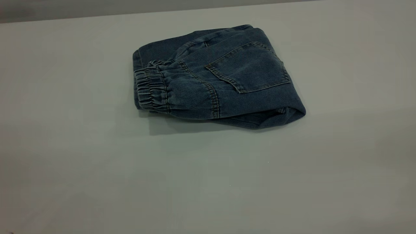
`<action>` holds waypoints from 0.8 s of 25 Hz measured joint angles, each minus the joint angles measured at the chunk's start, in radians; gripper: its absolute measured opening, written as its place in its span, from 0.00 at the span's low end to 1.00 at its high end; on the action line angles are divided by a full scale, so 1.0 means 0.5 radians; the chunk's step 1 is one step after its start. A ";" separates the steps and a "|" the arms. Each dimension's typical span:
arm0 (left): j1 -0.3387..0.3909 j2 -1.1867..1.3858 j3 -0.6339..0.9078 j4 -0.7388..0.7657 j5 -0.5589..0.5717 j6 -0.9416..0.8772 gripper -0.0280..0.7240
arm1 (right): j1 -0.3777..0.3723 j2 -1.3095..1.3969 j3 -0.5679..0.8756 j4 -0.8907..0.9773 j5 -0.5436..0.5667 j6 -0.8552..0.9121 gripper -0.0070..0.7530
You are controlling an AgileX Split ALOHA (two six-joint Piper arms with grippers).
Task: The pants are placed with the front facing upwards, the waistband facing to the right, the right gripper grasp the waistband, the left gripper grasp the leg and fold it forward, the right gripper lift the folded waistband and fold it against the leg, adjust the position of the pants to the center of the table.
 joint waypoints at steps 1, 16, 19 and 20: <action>0.075 0.002 0.000 0.000 0.000 0.000 0.77 | 0.040 0.000 0.000 0.000 0.000 0.000 0.77; 0.425 0.004 0.000 0.002 -0.008 0.000 0.77 | 0.107 0.000 0.000 0.001 0.000 0.002 0.77; 0.425 0.004 0.000 0.002 -0.008 0.000 0.77 | 0.107 0.000 0.000 0.001 0.000 0.002 0.77; 0.425 0.004 0.000 0.002 -0.008 0.000 0.77 | 0.107 0.000 0.000 0.001 0.000 0.002 0.77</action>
